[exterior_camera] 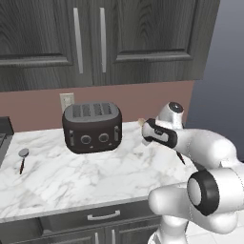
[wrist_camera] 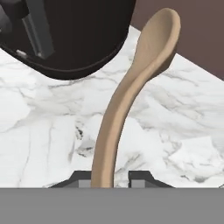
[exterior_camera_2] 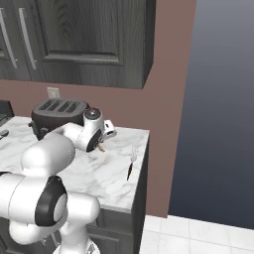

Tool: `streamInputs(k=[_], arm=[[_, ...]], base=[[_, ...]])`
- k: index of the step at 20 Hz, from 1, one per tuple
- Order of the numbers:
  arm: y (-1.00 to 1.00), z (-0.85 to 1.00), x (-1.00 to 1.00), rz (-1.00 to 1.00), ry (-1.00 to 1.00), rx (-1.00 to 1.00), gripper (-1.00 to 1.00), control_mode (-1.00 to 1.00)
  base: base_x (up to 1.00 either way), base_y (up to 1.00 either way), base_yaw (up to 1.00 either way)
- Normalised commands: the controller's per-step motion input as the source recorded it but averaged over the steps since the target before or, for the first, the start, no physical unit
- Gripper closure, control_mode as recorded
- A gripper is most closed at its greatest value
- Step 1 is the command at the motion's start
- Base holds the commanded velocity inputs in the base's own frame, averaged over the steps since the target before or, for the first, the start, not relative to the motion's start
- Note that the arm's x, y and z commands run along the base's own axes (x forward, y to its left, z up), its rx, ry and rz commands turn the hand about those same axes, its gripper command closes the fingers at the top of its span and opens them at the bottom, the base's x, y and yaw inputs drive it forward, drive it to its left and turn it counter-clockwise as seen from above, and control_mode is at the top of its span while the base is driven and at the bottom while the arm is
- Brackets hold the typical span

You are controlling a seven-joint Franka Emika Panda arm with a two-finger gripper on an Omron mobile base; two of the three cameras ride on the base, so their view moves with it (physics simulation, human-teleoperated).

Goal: Organize the utensils by type. Pick up the wooden spoons from the counter and place them in the open cabinet. Then pick up the metallic utensils from the counter and place them in the open drawer.

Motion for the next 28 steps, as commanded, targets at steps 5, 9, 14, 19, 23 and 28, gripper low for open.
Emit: streamInputs(k=[5, 9, 14, 19, 23, 28], arm=[[0.0, 0.71, -0.2, 0.1, 0.0, 0.0, 1.0, -1.0], [0.0, 0.55, -0.29, 0.08, 0.0, 0.0, 1.0, -1.0], [0.0, 0.34, -0.56, 0.03, 0.0, 0.0, 1.0, -1.0], [0.0, 0.34, -0.72, 0.0, 0.0, -0.01, 1.0, -1.0], [0.0, 0.5, -0.62, 0.0, 0.0, -0.01, 1.0, -1.0], [0.0, 0.72, -0.48, 0.0, 0.0, 0.0, 1.0, -1.0]], base=[[0.0, 0.0, 0.0], [0.0, 0.0, 0.0], [0.0, 0.0, 0.0], [0.0, 0.0, 0.0], [0.0, 0.0, 0.0], [0.0, 0.0, 0.0]])
